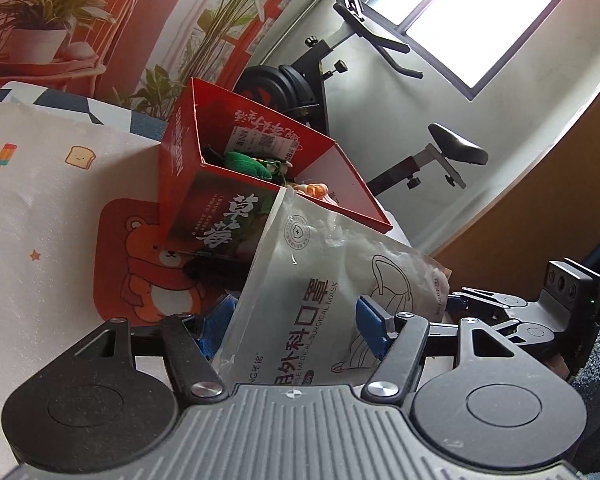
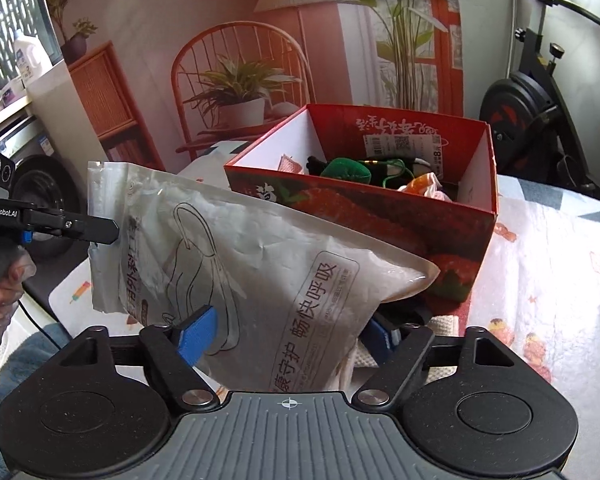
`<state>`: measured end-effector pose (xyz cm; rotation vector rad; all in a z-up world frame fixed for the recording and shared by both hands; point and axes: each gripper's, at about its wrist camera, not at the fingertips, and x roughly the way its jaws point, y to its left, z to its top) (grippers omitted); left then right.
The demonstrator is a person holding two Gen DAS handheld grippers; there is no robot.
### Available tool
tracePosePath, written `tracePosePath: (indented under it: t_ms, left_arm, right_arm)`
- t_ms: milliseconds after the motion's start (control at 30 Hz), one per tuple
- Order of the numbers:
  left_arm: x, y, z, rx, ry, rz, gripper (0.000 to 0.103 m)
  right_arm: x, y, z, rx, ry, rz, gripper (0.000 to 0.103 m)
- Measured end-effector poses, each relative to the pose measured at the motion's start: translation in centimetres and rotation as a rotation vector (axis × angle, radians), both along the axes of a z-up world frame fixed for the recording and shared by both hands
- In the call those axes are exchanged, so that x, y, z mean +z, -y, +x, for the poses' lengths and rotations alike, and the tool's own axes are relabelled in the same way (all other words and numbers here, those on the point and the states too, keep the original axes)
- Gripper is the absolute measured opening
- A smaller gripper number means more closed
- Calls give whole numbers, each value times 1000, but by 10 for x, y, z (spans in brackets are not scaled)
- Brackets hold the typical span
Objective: Organize soft objects
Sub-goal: 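Carry the white bag with both grippers over the red box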
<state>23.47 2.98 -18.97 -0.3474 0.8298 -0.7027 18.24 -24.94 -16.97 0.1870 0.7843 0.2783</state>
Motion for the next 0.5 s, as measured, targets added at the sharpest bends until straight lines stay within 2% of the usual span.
tracePosePath:
  t_ms: [200,367,500]
  left_arm:
    - [12,5,10,21,29,-1,69]
    - [34,23,36,35,101,27,69]
    - [54,38,66,71,153,20,69]
  right_arm:
    - [10,9,10,4,37,-47,58]
    - [30,20,28,3,128,-130,52]
    - [49,29,53,-17,237,-225,50]
